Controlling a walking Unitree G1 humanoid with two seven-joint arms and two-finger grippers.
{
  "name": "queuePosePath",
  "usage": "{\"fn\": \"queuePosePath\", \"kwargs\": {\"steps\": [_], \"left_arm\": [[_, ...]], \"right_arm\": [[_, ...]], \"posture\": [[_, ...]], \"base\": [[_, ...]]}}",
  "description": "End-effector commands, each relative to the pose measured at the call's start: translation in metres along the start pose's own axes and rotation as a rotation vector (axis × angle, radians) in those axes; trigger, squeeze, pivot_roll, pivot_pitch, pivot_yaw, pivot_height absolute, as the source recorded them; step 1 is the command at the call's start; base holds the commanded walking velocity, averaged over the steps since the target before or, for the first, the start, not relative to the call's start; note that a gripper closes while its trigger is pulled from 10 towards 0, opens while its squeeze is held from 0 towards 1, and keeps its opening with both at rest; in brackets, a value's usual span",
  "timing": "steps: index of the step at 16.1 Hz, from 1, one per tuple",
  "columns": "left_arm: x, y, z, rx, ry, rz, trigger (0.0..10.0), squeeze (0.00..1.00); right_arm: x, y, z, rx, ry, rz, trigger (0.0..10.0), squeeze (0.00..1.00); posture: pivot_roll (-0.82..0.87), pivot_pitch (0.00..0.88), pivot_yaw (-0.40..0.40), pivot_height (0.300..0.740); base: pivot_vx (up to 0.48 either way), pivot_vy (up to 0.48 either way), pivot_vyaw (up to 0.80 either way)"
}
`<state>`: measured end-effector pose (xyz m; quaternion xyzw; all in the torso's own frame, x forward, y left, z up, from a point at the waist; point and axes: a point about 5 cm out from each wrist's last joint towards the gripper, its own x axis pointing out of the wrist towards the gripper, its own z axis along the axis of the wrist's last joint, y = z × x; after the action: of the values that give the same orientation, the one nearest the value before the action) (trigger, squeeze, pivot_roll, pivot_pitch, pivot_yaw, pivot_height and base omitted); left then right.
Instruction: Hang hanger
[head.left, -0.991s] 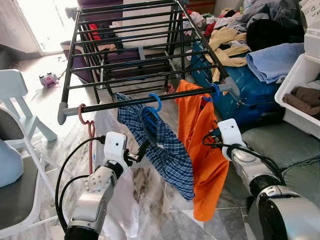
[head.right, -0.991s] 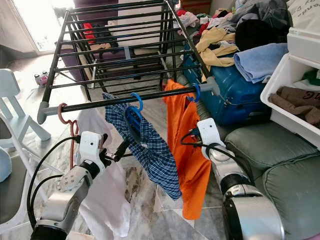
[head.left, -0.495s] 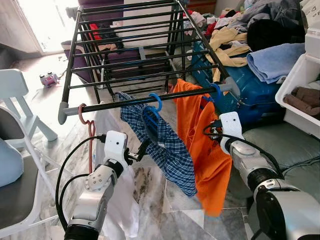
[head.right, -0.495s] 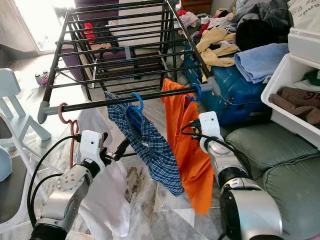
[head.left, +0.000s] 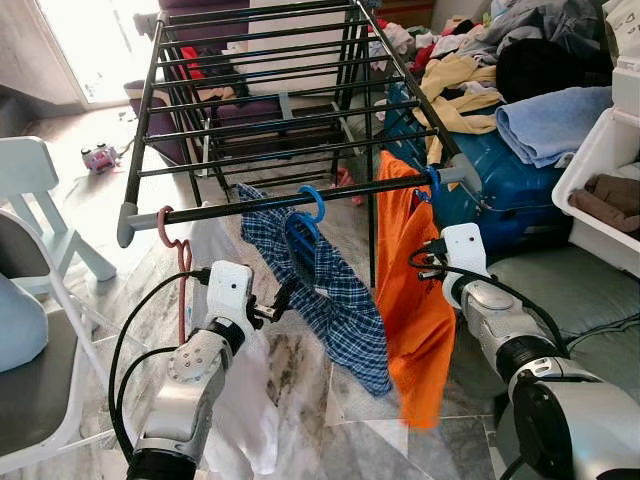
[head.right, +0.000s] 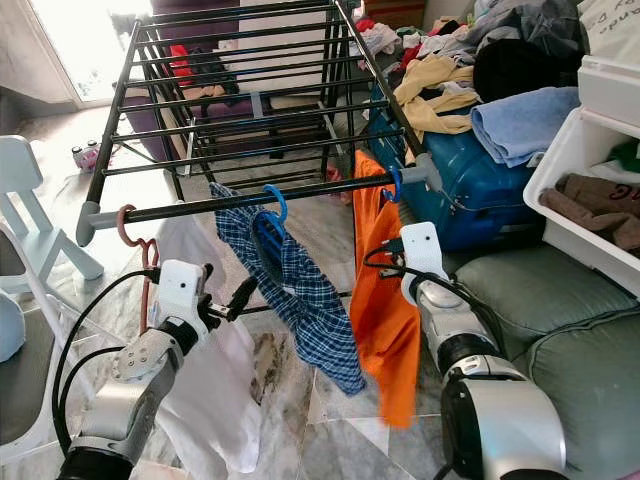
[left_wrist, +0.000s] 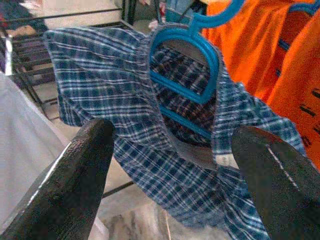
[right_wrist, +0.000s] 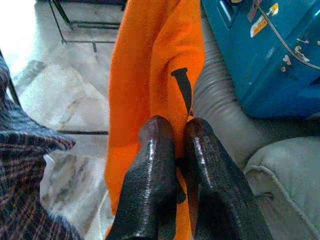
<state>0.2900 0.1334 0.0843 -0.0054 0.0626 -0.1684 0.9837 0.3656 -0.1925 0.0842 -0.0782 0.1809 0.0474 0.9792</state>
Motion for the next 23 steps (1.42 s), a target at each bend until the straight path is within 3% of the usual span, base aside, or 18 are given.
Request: {"fn": "queuePosePath", "kwargs": {"steps": [1, 7, 10, 11, 12, 13, 14, 15, 17, 23], "left_arm": [[0.0, 0.006, -0.001, 0.003, 0.004, 0.028, 10.0, 0.0], [0.003, 0.014, 0.005, 0.029, -0.046, 0.108, 10.0, 0.0], [0.004, 0.02, 0.007, 0.057, -0.058, 0.156, 10.0, 0.0], [0.004, 0.022, 0.007, 0.058, -0.057, 0.168, 10.0, 0.0], [0.003, 0.023, 0.006, 0.059, -0.053, 0.174, 10.0, 0.0], [0.002, 0.024, 0.005, 0.058, -0.052, 0.178, 10.0, 0.0], [0.001, 0.025, 0.004, 0.057, -0.051, 0.183, 10.0, 0.0], [-0.002, 0.026, 0.0, 0.052, -0.053, 0.209, 10.0, 0.0], [-0.002, 0.023, -0.004, 0.045, -0.048, 0.208, 10.0, 0.0], [0.012, 0.022, 0.004, 0.058, -0.065, 0.191, 10.0, 0.0]], "right_arm": [[0.001, -0.001, 0.008, 0.013, -0.05, 0.003, 0.0, 0.0], [-0.003, 0.003, 0.028, -0.022, -0.244, 0.061, 0.0, 0.0], [-0.006, 0.004, 0.027, -0.027, -0.278, 0.067, 0.0, 0.0], [-0.008, 0.005, 0.026, -0.039, -0.297, 0.072, 2.0, 0.0], [-0.012, 0.006, 0.022, -0.058, -0.312, 0.069, 8.5, 0.0], [-0.017, 0.007, 0.016, -0.071, -0.328, 0.068, 10.0, 0.0], [-0.024, 0.008, 0.008, -0.095, -0.348, 0.06, 10.0, 0.0], [-0.043, 0.017, -0.013, -0.076, -0.359, 0.045, 10.0, 0.0], [-0.055, 0.023, -0.035, 0.0, -0.315, -0.023, 10.0, 0.0], [-0.061, 0.02, -0.037, 0.014, -0.278, -0.084, 10.0, 0.0]], "posture": [[-0.06, 0.0, 0.045, 0.74], [-0.07, 0.0, 0.058, 0.74], [-0.08, 0.0, 0.06, 0.74], [-0.09, 0.0, 0.058, 0.74], [-0.09, 0.0, 0.055, 0.74], [-0.09, 0.0, 0.055, 0.74], [-0.1, 0.0, 0.054, 0.74], [-0.1, 0.0, 0.056, 0.74], [-0.11, 0.0, 0.067, 0.74], [-0.14, 0.0, 0.064, 0.74]], "base": [[0.0, 0.0, 0.0], [0.0, 0.0, 0.0], [0.0, 0.0, 0.0], [0.0, 0.0, 0.0], [0.0, 0.0, 0.0], [0.0, 0.0, 0.0], [0.0, 0.0, 0.0], [0.0, 0.0, 0.0], [0.0, 0.0, 0.0], [-0.143, 0.0, 0.0]]}}
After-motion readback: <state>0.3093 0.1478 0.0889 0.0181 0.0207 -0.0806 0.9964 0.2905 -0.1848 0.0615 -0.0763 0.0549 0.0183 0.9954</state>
